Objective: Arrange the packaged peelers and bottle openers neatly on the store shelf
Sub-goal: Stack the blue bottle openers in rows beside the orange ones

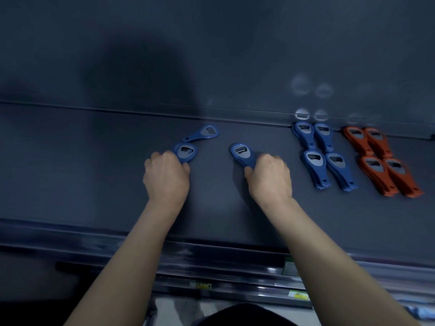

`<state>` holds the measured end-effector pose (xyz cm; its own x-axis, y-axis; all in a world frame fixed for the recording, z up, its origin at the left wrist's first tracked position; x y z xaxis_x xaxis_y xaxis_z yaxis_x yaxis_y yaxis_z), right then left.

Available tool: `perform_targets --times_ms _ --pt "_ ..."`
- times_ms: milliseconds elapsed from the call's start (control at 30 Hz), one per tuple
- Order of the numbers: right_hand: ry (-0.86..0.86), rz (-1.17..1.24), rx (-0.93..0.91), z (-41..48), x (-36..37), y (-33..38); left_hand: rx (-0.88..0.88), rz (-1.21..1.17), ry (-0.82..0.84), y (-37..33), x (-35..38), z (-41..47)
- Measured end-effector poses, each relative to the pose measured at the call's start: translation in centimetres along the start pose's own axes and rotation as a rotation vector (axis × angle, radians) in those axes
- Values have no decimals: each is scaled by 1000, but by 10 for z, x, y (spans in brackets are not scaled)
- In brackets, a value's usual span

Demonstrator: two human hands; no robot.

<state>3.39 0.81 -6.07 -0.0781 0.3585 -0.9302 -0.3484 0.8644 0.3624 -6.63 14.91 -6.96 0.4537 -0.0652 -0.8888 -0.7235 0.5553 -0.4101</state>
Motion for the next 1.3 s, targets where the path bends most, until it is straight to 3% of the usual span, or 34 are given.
perform_targets --times_ms 300,400,467,633,800,1000,1200,1300 --pt "-36 -71 30 24 -3 1 105 -75 111 -8 3 -5" --pt "-141 -193 -59 23 -4 8 125 -112 161 -11 6 -4" --pt "-170 -100 -162 23 -4 17 128 -117 165 -9 7 -2" --pt "-4 146 -270 23 5 51 109 -99 101 6 2 5" --pt "13 83 -224 36 24 81 81 -63 45 21 -7 17" --pt "210 -26 -297 56 41 107 19 -8 16 35 -17 23" --pt "122 83 -297 45 41 110 -18 -79 -2 49 -21 31" --pt "152 141 -205 38 36 110 6 -164 44 43 -19 27"
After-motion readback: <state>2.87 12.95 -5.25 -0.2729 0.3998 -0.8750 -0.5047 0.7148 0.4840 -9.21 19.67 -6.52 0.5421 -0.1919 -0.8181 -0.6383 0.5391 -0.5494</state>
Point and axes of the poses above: each hand's wrist, its own z-axis towards the middle knuckle, its own x-axis out of the palm, y = z × x, the point moved 1 cm from there along z, towards the middle knuckle, and after that the axes turned 3 degrees about -y, right-handed, at the moved point
